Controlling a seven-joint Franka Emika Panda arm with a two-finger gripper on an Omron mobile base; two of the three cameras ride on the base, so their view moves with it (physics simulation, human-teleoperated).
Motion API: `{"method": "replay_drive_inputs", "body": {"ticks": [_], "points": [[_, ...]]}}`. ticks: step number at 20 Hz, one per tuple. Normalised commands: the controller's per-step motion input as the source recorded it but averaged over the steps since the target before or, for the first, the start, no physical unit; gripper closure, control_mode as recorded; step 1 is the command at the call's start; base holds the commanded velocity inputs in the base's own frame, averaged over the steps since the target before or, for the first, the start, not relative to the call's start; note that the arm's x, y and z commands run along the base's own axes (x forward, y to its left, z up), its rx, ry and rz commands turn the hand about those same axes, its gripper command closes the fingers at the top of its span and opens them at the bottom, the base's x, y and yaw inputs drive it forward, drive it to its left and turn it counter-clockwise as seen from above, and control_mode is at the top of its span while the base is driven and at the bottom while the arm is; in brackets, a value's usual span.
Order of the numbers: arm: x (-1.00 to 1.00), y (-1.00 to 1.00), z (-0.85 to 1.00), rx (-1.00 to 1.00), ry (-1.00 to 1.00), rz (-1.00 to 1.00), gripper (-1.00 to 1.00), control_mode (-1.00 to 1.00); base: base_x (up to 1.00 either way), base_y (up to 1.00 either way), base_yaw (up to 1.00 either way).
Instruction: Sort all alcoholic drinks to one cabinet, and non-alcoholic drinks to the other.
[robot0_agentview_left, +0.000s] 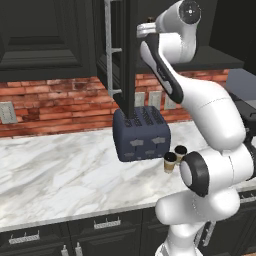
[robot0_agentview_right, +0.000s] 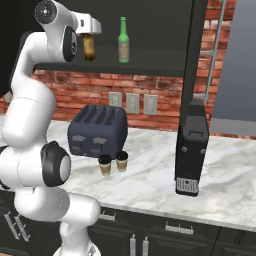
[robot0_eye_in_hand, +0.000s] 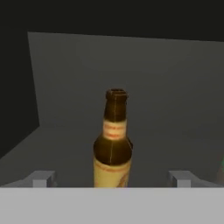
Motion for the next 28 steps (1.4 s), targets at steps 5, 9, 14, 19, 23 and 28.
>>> {"method": "replay_drive_inputs", "body": {"ticks": [5,9,14,19,23,28], "points": [[-0.65,-0.2,-0.03,0.0,0.0,-0.02,-1.0,-1.0,0.0,0.0,0.0],[-0.6,-0.2,-0.17,0.0,0.0,0.0,-1.0,-1.0,0.0,0.0,0.0],[-0.26,-0.18,-0.23,0.0,0.0,0.0,-1.0,-1.0,0.0,0.0,0.0],[-0.12,-0.12,-0.25,-0.01,0.0,0.0,-1.0,-1.0,0.0,0.0,0.0],[-0.22,-0.13,-0.19,0.0,0.02,0.0,-1.0,-1.0,0.0,0.0,0.0],[-0.26,-0.1,-0.17,0.0,0.03,0.0,-1.0,-1.0,0.0,0.0,0.0]]}}
